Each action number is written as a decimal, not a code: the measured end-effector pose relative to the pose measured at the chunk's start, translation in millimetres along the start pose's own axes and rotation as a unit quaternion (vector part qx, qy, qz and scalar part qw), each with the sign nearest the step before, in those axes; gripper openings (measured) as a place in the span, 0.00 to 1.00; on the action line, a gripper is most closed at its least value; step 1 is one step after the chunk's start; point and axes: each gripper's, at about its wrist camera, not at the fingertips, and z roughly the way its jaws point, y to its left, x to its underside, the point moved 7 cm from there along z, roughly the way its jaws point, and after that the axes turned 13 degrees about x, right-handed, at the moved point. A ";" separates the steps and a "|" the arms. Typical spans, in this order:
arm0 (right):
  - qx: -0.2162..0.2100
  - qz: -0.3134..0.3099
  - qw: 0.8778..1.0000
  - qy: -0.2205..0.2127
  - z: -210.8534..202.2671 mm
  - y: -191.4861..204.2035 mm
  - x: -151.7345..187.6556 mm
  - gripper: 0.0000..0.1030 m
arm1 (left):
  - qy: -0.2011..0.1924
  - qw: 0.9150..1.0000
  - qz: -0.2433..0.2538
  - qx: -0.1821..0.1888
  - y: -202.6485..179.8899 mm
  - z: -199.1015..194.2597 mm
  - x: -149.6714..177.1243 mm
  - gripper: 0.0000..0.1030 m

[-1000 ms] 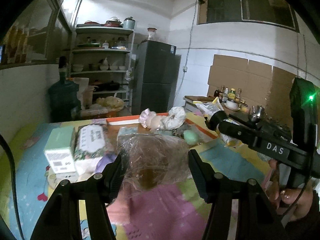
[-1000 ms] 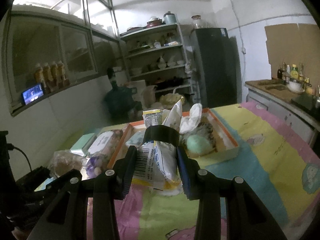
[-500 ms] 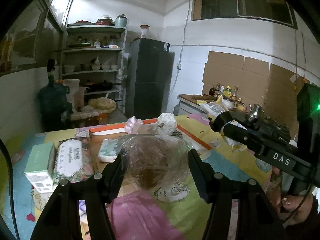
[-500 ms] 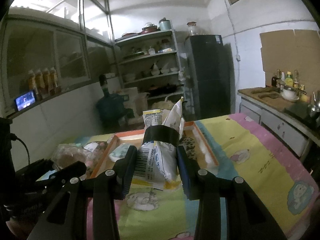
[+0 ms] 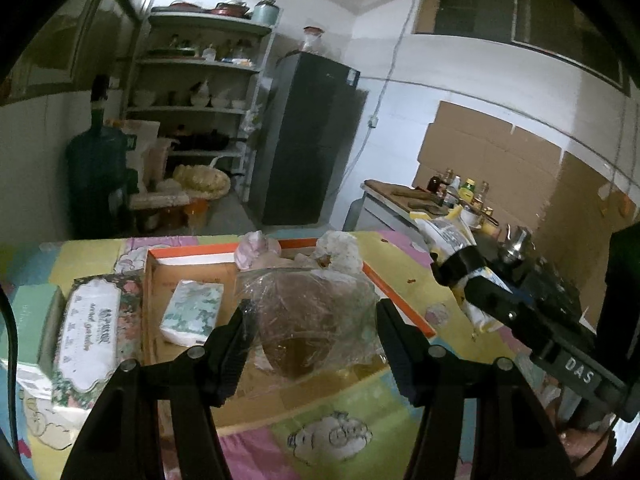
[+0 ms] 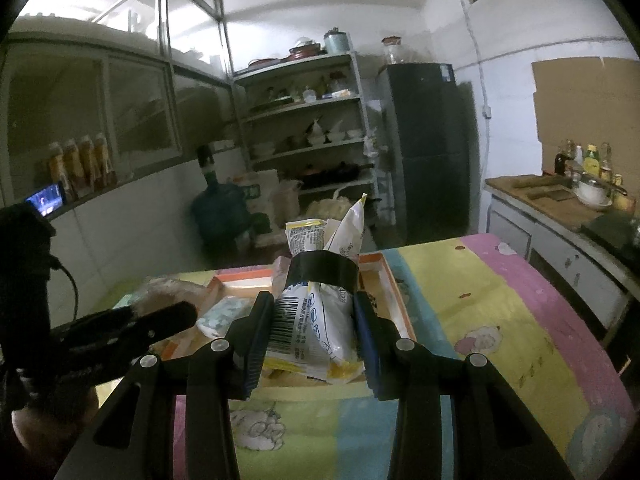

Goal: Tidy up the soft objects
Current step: 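Carry the clear bag and white packet over the box lid, then lower the clear bag and white packet into the box lid and open both grippers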

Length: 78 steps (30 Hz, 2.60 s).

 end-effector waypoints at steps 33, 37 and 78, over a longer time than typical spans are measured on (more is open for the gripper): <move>-0.067 -0.007 0.989 0.134 133.0 24.4 19.7 0.41 | 0.075 0.990 -0.095 -0.076 64.8 75.8 29.2 0.60; -0.070 -0.001 0.987 0.141 136.9 22.8 22.7 0.42 | 0.078 0.989 -0.102 -0.075 65.8 77.8 30.2 0.60; -0.092 0.062 0.991 0.072 70.4 2.3 -9.0 0.59 | 0.005 0.998 -0.018 -0.066 19.5 38.1 3.4 0.86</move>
